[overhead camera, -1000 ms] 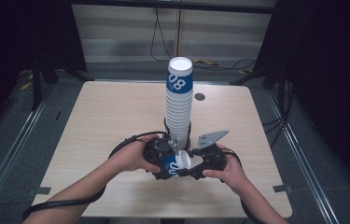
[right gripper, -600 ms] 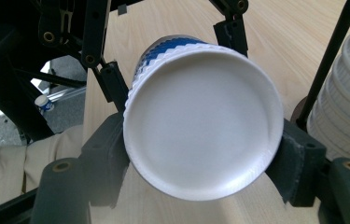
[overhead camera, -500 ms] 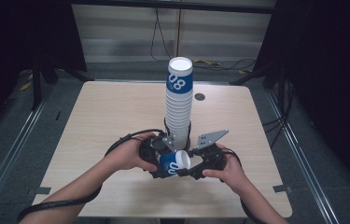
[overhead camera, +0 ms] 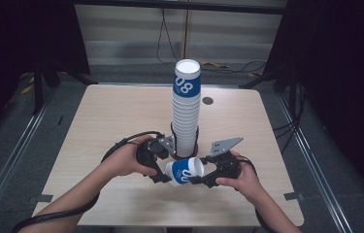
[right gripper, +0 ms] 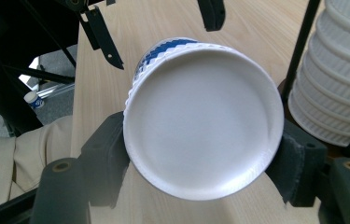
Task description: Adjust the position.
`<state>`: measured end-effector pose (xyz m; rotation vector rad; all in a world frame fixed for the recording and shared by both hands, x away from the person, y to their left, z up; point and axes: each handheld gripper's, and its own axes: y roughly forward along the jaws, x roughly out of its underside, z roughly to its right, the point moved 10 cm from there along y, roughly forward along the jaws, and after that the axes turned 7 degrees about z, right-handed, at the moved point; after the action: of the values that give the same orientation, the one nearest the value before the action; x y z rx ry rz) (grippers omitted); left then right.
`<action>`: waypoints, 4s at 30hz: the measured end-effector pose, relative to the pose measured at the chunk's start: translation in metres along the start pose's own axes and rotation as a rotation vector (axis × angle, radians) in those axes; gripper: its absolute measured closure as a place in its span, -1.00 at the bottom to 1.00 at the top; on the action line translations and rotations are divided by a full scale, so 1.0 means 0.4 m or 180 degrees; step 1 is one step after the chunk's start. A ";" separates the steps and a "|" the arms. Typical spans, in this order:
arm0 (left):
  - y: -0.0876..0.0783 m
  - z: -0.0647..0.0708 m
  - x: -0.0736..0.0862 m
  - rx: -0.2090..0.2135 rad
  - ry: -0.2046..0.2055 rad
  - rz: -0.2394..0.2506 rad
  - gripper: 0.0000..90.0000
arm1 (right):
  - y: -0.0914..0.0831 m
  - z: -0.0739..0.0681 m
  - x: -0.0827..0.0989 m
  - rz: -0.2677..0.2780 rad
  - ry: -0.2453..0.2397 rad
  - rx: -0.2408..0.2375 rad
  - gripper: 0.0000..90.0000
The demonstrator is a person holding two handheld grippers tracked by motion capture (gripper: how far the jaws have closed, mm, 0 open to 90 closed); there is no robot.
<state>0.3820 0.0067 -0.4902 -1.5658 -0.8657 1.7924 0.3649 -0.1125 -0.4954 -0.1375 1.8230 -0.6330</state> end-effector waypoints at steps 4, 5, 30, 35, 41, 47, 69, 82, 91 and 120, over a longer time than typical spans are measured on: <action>-0.005 -0.005 0.017 -0.0015 -0.0045 0.0056 -0.59 | -0.011 0.007 0.008 -0.0010 0.0029 0.0047 -0.36; -0.006 -0.009 0.021 -0.0048 -0.0060 0.0084 -0.59 | -0.014 0.007 0.007 0.0006 0.0036 0.0046 -0.36; 0.034 -0.010 0.063 0.0006 -0.0404 0.0489 -0.61 | -0.039 0.020 -0.001 0.0159 0.0105 0.0118 -0.36; 0.042 -0.007 0.055 0.0017 -0.0386 0.0534 -0.61 | -0.039 0.023 0.001 0.0173 0.0126 0.0128 -0.36; 0.045 -0.004 0.040 0.0022 -0.0377 0.0582 -0.61 | -0.037 0.026 -0.005 0.0225 0.0163 0.0146 -0.36; 0.047 -0.002 0.029 0.0037 -0.0377 0.0638 -0.61 | -0.035 0.025 -0.009 0.0249 0.0183 0.0134 -0.36; 0.051 -0.005 0.017 -0.0021 -0.0406 0.0752 -0.62 | -0.017 0.012 -0.017 0.0283 0.0166 0.0035 -0.36; 0.056 -0.004 0.021 -0.0030 -0.0377 0.0750 -0.66 | -0.009 0.008 -0.019 0.0313 0.0177 0.0001 -0.36; 0.061 -0.004 0.019 -0.0032 -0.0281 0.0758 -0.66 | -0.002 0.004 -0.020 0.0293 0.0164 -0.0021 -0.36; 0.063 -0.001 -0.003 0.0003 -0.0113 0.0767 -0.66 | -0.001 0.002 -0.021 0.0304 0.0156 -0.0047 -0.36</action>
<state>0.3821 -0.0095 -0.5097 -1.7022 -0.7164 1.9918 0.3683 -0.1098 -0.4881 -0.0448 1.8699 -0.5603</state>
